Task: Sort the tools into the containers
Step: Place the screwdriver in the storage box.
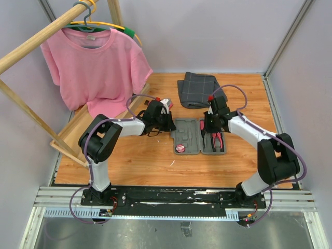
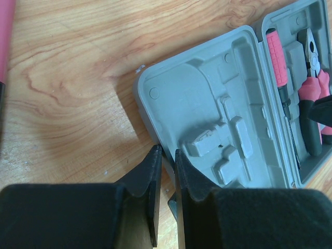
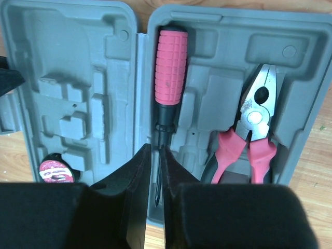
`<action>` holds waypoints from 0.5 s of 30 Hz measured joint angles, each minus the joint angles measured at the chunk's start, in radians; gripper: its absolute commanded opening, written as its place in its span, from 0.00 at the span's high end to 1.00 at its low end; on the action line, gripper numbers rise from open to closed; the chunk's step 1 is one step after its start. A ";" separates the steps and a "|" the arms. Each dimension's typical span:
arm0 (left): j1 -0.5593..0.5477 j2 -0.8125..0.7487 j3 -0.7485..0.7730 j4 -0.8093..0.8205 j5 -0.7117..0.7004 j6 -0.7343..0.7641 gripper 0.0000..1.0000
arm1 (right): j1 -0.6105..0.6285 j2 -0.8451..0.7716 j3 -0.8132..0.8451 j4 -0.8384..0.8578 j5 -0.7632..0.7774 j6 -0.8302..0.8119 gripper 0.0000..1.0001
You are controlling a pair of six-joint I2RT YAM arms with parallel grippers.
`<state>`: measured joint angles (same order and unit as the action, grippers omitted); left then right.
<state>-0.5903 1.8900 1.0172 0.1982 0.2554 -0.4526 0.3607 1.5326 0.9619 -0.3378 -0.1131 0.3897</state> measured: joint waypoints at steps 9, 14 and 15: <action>0.000 0.000 0.000 0.000 0.000 0.000 0.84 | 0.000 0.067 0.005 -0.011 0.013 0.000 0.88; 0.000 0.000 0.004 -0.008 0.000 0.000 0.84 | 0.000 0.088 0.011 -0.010 0.012 0.000 0.89; 0.000 0.000 0.005 -0.009 0.000 0.000 0.84 | 0.000 0.091 0.012 -0.008 0.012 0.000 0.89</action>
<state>-0.5903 1.8900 1.0222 0.1894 0.2550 -0.4526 0.3607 1.6234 0.9741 -0.3454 -0.1013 0.3893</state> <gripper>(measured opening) 0.165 0.115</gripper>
